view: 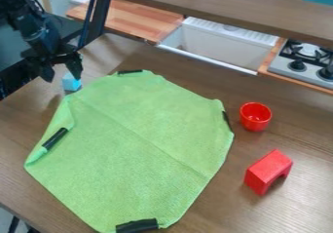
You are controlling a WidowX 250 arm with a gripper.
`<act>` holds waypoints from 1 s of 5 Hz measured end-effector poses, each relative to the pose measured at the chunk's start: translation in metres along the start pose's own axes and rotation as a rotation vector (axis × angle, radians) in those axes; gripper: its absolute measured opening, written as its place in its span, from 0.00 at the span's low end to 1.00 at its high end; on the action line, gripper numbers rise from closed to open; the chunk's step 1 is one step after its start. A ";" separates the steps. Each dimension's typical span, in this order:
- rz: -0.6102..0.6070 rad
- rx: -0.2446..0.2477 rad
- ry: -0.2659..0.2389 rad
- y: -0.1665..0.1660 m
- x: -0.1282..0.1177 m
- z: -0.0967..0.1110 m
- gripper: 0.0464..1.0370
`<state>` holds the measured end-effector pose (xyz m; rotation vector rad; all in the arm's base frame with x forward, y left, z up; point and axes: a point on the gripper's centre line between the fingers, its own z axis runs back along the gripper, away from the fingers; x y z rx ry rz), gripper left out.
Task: Move the blue cube to bottom left of the cloth
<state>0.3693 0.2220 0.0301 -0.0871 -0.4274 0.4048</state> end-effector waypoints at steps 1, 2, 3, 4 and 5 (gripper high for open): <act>-0.063 0.005 0.010 -0.005 0.002 0.001 0.96; -0.080 0.007 0.031 -0.007 0.000 -0.007 0.96; -0.071 0.022 0.025 -0.005 0.001 -0.007 0.96; -0.071 0.034 0.026 -0.003 0.001 -0.010 0.91; -0.071 0.041 0.027 -0.001 0.000 -0.013 0.63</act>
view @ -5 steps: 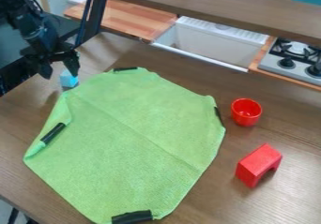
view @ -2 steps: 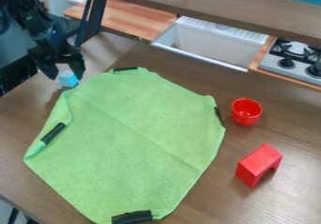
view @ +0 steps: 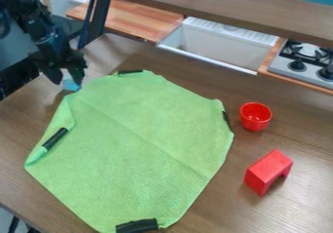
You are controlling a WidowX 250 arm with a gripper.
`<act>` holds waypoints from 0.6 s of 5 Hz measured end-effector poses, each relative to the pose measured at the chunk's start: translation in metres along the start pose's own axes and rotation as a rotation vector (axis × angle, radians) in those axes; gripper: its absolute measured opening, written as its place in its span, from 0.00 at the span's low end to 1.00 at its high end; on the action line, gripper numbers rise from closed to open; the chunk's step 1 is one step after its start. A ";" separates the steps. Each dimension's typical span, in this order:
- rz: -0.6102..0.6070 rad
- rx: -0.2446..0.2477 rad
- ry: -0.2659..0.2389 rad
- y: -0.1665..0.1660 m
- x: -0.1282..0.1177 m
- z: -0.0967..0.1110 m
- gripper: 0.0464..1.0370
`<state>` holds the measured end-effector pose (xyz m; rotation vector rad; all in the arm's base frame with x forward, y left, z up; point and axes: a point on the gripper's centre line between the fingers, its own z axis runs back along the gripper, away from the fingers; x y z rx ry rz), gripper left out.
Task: Move the blue cube to bottom left of the cloth
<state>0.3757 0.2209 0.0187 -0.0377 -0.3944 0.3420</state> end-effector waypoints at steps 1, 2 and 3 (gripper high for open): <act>-0.004 0.009 -0.006 0.001 0.001 0.000 0.40; -0.003 0.009 -0.008 0.001 0.001 0.000 0.40; -0.004 -0.030 -0.002 -0.007 -0.008 0.003 0.40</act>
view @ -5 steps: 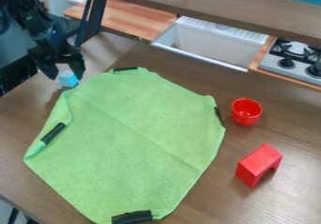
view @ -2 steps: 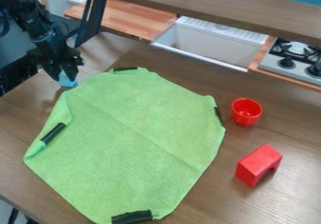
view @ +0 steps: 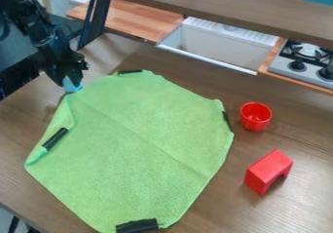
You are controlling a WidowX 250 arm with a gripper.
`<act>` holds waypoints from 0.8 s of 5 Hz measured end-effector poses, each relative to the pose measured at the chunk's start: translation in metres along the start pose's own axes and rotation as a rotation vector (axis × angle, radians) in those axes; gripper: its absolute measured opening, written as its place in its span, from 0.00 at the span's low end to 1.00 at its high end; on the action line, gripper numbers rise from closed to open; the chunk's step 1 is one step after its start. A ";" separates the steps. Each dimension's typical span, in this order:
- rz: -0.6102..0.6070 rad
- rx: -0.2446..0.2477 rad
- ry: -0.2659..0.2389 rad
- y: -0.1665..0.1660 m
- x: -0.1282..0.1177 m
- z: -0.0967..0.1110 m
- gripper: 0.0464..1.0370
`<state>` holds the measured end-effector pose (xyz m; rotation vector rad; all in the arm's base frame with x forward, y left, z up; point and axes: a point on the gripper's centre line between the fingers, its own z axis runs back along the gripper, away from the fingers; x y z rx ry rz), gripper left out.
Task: Move the blue cube to bottom left of the cloth
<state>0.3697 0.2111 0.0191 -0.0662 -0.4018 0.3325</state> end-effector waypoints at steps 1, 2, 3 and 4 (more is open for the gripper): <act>-0.053 -0.051 -0.048 -0.017 -0.003 0.026 0.40; -0.126 -0.093 -0.089 -0.032 -0.014 0.049 0.40; -0.209 -0.119 -0.094 -0.046 -0.039 0.061 0.40; -0.308 -0.139 -0.059 -0.064 -0.071 0.062 0.40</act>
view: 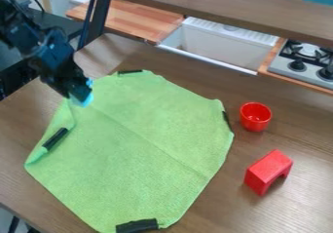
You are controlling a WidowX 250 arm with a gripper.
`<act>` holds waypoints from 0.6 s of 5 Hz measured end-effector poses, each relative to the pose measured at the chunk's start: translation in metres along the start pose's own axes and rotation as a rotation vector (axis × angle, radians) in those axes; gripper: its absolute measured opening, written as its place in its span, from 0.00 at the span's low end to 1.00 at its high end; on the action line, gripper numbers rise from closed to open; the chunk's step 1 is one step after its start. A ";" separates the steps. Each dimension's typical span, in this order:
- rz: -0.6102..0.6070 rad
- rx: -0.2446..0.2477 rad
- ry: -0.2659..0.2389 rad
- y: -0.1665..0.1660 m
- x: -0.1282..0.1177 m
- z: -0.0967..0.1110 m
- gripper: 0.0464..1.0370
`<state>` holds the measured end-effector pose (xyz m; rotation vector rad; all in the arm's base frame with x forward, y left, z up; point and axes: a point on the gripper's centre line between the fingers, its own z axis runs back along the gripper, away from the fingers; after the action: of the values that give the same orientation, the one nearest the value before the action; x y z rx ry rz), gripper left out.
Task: Move the blue cube to bottom left of the cloth
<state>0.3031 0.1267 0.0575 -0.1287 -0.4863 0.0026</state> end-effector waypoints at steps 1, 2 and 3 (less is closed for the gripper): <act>-0.059 0.002 0.027 -0.013 -0.020 -0.002 0.40; -0.074 0.013 0.031 -0.012 -0.022 -0.003 0.40; -0.067 0.023 0.076 -0.005 -0.033 -0.020 0.40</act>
<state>0.2831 0.1183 0.0253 -0.0895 -0.4141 -0.0622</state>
